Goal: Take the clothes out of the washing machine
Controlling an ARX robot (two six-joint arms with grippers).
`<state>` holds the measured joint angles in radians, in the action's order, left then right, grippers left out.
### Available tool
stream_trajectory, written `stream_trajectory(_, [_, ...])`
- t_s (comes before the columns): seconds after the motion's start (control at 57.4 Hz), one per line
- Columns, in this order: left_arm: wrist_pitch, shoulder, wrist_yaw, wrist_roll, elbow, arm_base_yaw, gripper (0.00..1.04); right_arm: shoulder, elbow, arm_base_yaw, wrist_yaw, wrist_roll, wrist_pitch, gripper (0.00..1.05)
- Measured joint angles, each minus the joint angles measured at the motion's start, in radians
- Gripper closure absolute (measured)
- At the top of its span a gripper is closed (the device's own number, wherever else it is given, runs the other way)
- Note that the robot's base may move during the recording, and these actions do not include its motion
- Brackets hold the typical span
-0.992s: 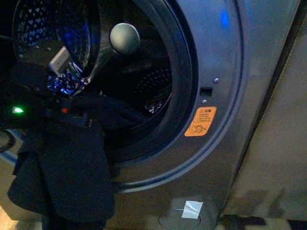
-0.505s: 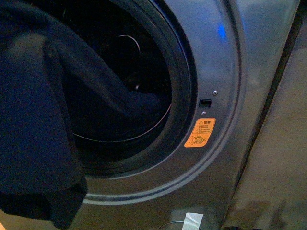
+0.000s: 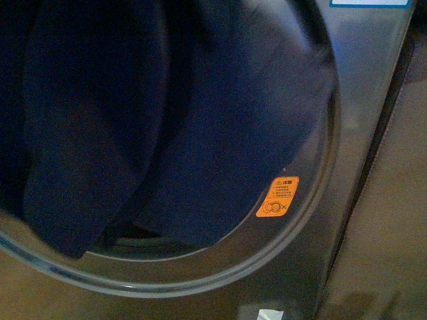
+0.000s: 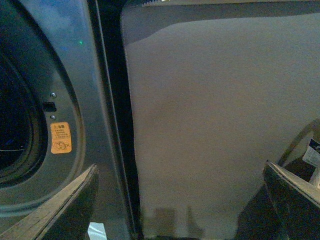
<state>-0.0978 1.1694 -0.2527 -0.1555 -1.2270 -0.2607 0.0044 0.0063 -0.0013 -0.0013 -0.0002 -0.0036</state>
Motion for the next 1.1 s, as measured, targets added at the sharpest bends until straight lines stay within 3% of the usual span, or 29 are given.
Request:
stream_trajectory(0.087, [0.042, 0.039, 0.036, -0.001, -0.119, -0.064, 0.95, 0.000, 0.000, 0.000, 0.000, 0.000, 0.000, 0.07])
stream_trajectory(0.47, [0.251, 0.284, 0.189, -0.037, -0.692, -0.502, 0.95, 0.000, 0.000, 0.000, 0.000, 0.000, 0.000, 0.07])
stream_trajectory(0.731, [0.255, 0.288, 0.189, -0.035, -0.711, -0.525, 0.95, 0.000, 0.000, -0.002, -0.009, 0.001, 0.002, 0.07])
stream_trajectory(0.749, [0.255, 0.288, 0.193, -0.035, -0.711, -0.524, 0.95, 0.007, -0.001, -0.017, -0.039, 0.016, 0.024, 0.07])
stream_trajectory(0.801, [0.255, 0.288, 0.193, -0.036, -0.711, -0.523, 0.95, 0.066, 0.001, -0.127, -0.356, 0.134, 0.194, 0.07])
stream_trajectory(0.888, [0.255, 0.288, 0.187, -0.036, -0.711, -0.525, 0.95, 0.142, 0.036, -0.230, -0.584, 0.281, 0.342, 0.07])
stream_trajectory(0.992, [0.255, 0.288, 0.186, -0.036, -0.711, -0.526, 0.95, 0.236, 0.134, -0.278, -0.679, 0.373, 0.477, 0.07])
stream_trajectory(1.097, [0.255, 0.288, 0.190, -0.036, -0.711, -0.525, 0.95, 0.327, 0.258, -0.278, -0.692, 0.417, 0.600, 0.07])
